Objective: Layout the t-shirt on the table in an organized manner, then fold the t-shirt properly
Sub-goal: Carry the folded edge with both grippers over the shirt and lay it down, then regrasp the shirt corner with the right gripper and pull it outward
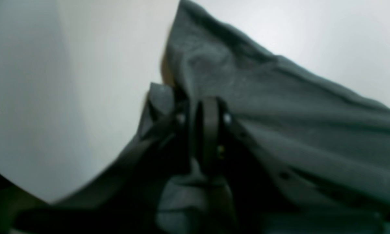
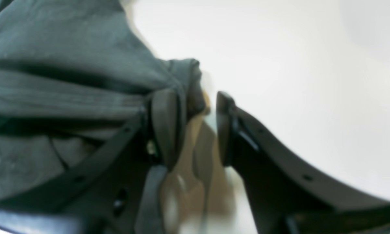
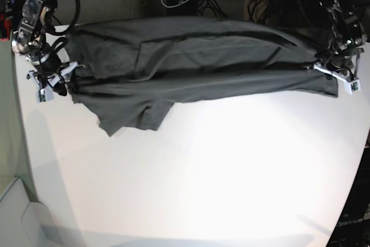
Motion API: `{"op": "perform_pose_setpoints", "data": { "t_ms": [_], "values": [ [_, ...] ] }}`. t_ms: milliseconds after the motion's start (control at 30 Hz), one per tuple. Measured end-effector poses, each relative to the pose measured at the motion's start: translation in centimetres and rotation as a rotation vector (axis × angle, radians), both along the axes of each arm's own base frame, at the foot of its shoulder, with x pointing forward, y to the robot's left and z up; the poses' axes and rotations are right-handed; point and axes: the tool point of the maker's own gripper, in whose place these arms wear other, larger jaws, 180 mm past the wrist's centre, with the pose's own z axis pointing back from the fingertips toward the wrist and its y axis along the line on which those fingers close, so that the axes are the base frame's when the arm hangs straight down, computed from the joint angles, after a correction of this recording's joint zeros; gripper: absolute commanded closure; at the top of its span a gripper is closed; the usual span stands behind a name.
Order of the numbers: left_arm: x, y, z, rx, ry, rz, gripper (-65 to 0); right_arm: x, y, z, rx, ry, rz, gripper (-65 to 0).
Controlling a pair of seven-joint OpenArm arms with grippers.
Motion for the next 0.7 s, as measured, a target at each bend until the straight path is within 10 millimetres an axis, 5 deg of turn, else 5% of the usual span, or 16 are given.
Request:
{"op": "perform_pose_setpoints", "data": {
  "t_ms": [100,200,433,700],
  "values": [
    [0.0,-0.1,0.0,-0.003,-0.001,-0.003,-32.5,0.0,-0.2,0.0,-0.003,0.0,-0.002,-28.0],
    [-0.2,-0.1,-0.1,-0.001,0.001,-0.002,-41.2,-0.1,-0.5,0.2,-0.015,0.005,0.0,-32.2],
    [-0.7,0.0,-0.1,0.002,0.0,-0.001,-42.7,-0.4,-2.6,4.2,-0.093,-0.095,-0.061,-35.2],
    [-0.7,0.0,-0.1,0.003,0.0,0.0,-42.8,-0.6,-3.7,4.8,-0.086,-0.117,-0.113,-35.2]
  ]
}}
